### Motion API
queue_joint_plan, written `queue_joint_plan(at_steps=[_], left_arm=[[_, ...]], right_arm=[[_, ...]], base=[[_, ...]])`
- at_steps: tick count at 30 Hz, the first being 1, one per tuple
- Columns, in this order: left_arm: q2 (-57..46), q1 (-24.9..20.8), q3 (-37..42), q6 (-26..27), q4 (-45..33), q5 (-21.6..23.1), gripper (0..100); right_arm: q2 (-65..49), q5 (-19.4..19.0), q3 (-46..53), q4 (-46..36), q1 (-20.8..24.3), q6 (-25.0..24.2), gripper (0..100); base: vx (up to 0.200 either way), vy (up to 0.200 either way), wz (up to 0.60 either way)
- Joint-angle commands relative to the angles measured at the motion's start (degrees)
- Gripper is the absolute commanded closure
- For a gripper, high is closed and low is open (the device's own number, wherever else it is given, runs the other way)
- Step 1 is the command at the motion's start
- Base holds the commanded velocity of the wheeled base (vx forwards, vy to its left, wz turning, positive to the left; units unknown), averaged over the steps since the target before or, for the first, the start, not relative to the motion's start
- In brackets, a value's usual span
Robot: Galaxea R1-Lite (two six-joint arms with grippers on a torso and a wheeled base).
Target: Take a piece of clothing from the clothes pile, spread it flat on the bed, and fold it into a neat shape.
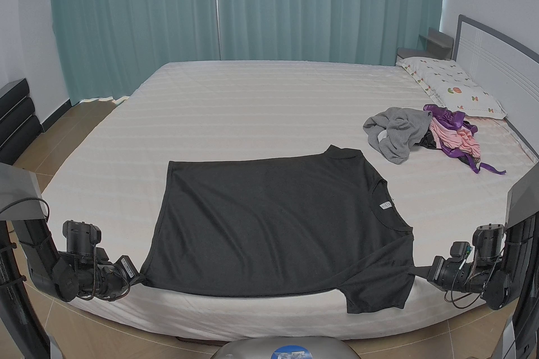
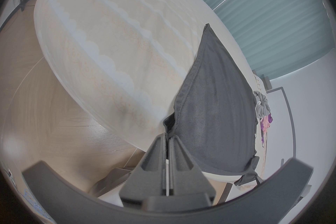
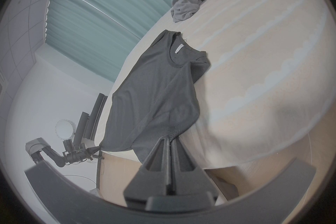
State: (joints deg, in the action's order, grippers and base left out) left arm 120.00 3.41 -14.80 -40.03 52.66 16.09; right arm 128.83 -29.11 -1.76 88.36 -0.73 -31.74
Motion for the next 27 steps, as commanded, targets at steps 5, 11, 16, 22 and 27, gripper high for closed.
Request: queue_joint_plan(at_steps=[5,11,16,22,27], left_arm=[[-3.9,1.6,2.1,0.1,0.2,0.1,100],[-4.2,1.8,2.9,0.7,0.3,-0.1,100],[-4.0,1.8,3.2,1.3,0.3,-0.4,100],[-3.5,1.5,5.0,4.0,0.3,-0.4,100],[-3.8,1.4,6.4,7.0,0.4,-0.6,100]], right_arm=[[-7.6,-0.4,1.8,-9.4,-1.8,0.4,100],[-12.3,-1.1,1.8,-21.3,-1.6,6.6,100],[-12.7,-0.9,1.8,-26.0,-1.8,10.2,100],[-13.3,-0.2,1.8,-28.0,-2.3,11.5,100],[-16.4,0.5,1.8,-32.5,-2.7,12.6,100]], base=[[0.0,0.0,0.0],[0.0,0.0,0.0],[0.0,0.0,0.0],[0.0,0.0,0.0],[0.0,0.0,0.0]])
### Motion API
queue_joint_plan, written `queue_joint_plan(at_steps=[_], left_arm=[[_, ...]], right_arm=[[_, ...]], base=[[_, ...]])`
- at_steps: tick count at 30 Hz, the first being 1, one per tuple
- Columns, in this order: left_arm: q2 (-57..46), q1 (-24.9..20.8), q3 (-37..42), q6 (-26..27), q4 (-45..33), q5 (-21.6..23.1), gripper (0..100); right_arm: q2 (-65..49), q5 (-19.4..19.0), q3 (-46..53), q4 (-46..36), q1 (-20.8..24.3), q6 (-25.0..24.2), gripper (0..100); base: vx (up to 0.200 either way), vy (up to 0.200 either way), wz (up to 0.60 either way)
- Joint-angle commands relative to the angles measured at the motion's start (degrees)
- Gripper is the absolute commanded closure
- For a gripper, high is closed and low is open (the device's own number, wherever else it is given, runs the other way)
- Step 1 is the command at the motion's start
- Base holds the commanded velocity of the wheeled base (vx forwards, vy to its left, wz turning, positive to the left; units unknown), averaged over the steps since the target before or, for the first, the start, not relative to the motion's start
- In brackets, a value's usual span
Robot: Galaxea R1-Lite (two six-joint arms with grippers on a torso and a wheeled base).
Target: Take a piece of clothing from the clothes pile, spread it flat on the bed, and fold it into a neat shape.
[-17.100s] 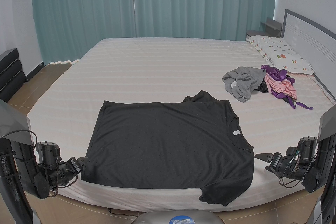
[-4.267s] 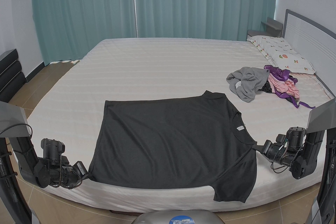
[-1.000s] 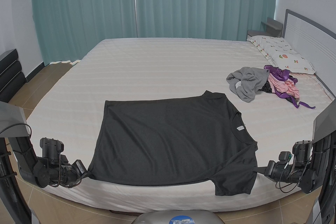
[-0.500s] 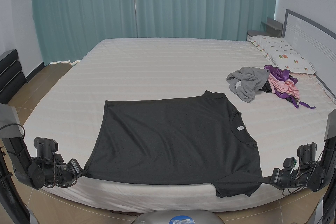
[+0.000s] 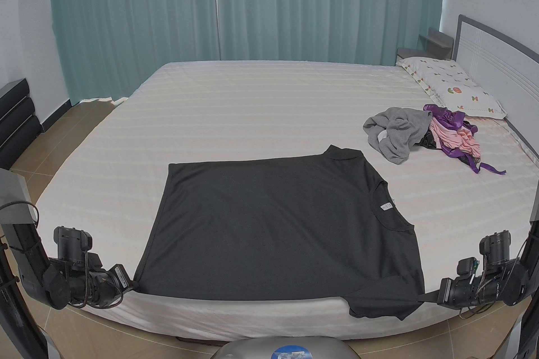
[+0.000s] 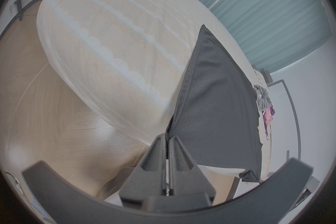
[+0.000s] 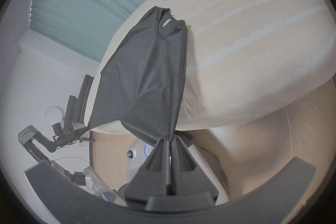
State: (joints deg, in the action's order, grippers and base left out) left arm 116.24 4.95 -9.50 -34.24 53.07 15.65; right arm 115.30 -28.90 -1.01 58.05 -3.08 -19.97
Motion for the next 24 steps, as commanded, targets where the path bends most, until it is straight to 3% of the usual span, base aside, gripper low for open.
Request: queue_joint_plan(at_steps=[1,6,17,24], left_arm=[[0.0,0.0,1.4,1.8,0.0,-0.2,100],[-0.2,0.0,2.7,4.0,0.0,0.0,100],[0.1,0.0,9.4,13.0,4.9,0.3,100],[-0.2,0.1,9.4,14.2,2.0,0.2,100]], right_arm=[[-3.9,0.3,1.0,-4.1,-0.3,2.0,100],[-4.8,0.5,1.0,-7.8,-0.4,5.3,100],[-5.2,3.4,1.0,-10.9,-0.4,7.0,100],[-7.9,4.3,1.0,-15.3,-0.4,9.1,100]], base=[[0.0,0.0,0.0],[0.0,0.0,0.0],[0.0,0.0,0.0],[0.0,0.0,0.0]])
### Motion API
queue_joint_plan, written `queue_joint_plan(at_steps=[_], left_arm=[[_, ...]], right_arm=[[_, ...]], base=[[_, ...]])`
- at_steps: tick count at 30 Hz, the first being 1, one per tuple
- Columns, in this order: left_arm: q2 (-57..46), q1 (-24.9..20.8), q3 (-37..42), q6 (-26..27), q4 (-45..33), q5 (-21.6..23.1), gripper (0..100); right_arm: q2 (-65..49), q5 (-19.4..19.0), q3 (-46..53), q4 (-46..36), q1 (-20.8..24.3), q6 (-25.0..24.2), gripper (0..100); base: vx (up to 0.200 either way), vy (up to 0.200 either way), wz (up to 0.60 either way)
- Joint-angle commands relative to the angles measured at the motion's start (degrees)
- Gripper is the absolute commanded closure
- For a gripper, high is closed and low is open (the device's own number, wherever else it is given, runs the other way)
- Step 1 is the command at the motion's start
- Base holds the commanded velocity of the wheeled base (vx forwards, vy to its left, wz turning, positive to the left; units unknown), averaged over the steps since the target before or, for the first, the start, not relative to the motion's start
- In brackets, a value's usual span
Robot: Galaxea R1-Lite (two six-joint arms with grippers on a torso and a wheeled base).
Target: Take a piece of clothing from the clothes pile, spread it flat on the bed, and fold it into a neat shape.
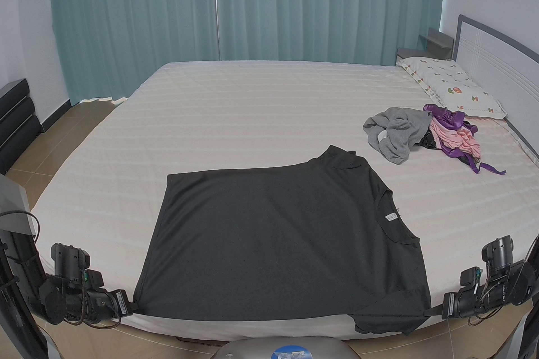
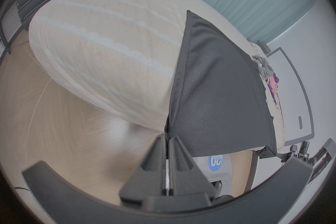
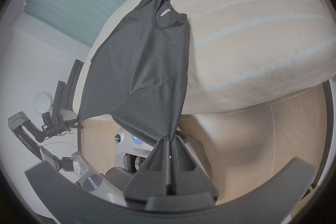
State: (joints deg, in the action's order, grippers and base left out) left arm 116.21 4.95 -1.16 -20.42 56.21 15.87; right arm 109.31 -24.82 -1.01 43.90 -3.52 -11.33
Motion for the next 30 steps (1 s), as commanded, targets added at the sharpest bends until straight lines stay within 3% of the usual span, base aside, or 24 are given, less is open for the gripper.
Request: queue_joint_plan(at_steps=[1,7,13,22,30], left_arm=[[-0.4,0.1,1.1,1.1,-1.9,0.0,100],[-1.6,0.2,1.1,6.2,-7.4,-0.1,100],[-4.3,0.2,1.1,7.5,-11.1,-0.1,100],[-7.6,0.1,1.1,11.6,-17.4,-0.1,100],[-8.5,0.3,1.1,16.7,-22.9,-0.2,100]], right_arm=[[-2.3,0.2,1.0,-1.8,0.0,0.8,100],[-4.9,0.3,1.0,-6.1,0.0,3.7,100],[-6.3,2.8,1.0,-10.1,0.1,6.7,100],[-6.7,3.2,1.0,-11.5,0.1,7.4,100],[-10.4,3.6,1.0,-17.4,0.1,11.6,100]], base=[[0.0,0.0,0.0],[0.0,0.0,0.0],[0.0,0.0,0.0],[0.0,0.0,0.0],[0.0,0.0,0.0]])
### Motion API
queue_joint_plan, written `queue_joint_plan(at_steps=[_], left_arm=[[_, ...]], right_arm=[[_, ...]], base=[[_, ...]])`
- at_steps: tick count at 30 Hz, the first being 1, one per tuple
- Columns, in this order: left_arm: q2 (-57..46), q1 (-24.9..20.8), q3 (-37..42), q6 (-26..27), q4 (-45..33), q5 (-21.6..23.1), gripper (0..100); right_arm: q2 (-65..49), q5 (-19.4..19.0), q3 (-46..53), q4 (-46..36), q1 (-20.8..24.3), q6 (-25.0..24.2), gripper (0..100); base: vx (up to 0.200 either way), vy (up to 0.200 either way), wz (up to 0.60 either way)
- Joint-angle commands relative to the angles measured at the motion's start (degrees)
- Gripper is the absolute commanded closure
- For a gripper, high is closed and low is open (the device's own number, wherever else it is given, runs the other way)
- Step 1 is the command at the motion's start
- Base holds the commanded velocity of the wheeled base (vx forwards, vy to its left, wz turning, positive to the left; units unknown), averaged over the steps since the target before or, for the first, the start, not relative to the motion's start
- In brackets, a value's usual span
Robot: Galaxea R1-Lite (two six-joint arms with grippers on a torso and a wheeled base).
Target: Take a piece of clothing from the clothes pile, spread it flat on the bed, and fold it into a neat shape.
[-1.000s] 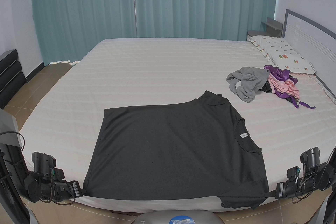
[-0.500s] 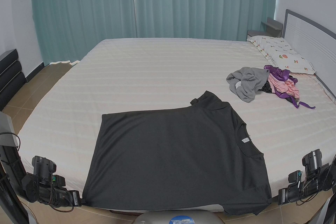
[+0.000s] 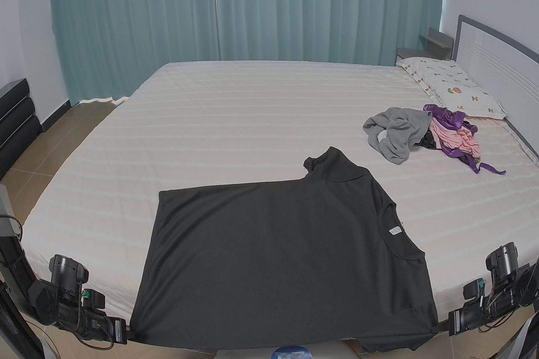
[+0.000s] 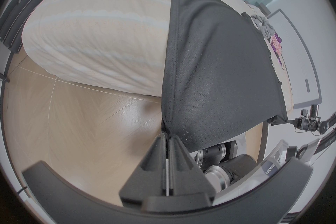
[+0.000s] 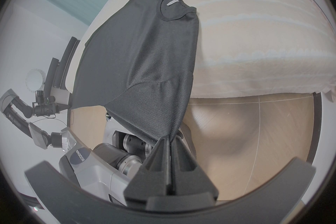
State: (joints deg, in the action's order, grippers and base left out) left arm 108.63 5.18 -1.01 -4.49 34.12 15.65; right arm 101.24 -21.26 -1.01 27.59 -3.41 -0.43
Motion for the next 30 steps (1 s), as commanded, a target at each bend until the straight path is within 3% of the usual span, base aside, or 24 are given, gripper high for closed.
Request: queue_joint_plan(at_steps=[1,15,20,22,23,30], left_arm=[[-0.9,0.1,0.9,0.8,-0.9,-0.1,100],[-6.2,1.3,-1.5,-2.1,0.6,0.3,100],[-9.8,0.9,-7.9,-13.4,0.7,0.3,100],[-10.3,0.5,-9.1,-15.6,0.7,0.2,100],[-10.9,-0.2,-11.1,-19.8,0.6,-0.2,100],[-9.8,-1.2,-16.4,-25.7,0.5,-0.4,100]], right_arm=[[-2.9,0.0,1.0,-1.3,0.0,0.9,100],[-8.3,-0.4,-3.7,-1.5,-0.1,-0.9,100],[-7.7,-0.3,-9.5,-1.5,0.2,-6.5,100],[-7.6,-0.2,-10.4,-1.5,0.2,-7.3,100],[-7.6,-0.2,-12.1,-1.5,0.1,-8.8,100],[-6.6,0.0,-16.0,-1.7,0.7,-10.5,100]], base=[[0.0,0.0,0.0],[0.0,0.0,0.0],[0.0,0.0,0.0],[0.0,0.0,0.0],[0.0,0.0,0.0],[0.0,0.0,0.0]])
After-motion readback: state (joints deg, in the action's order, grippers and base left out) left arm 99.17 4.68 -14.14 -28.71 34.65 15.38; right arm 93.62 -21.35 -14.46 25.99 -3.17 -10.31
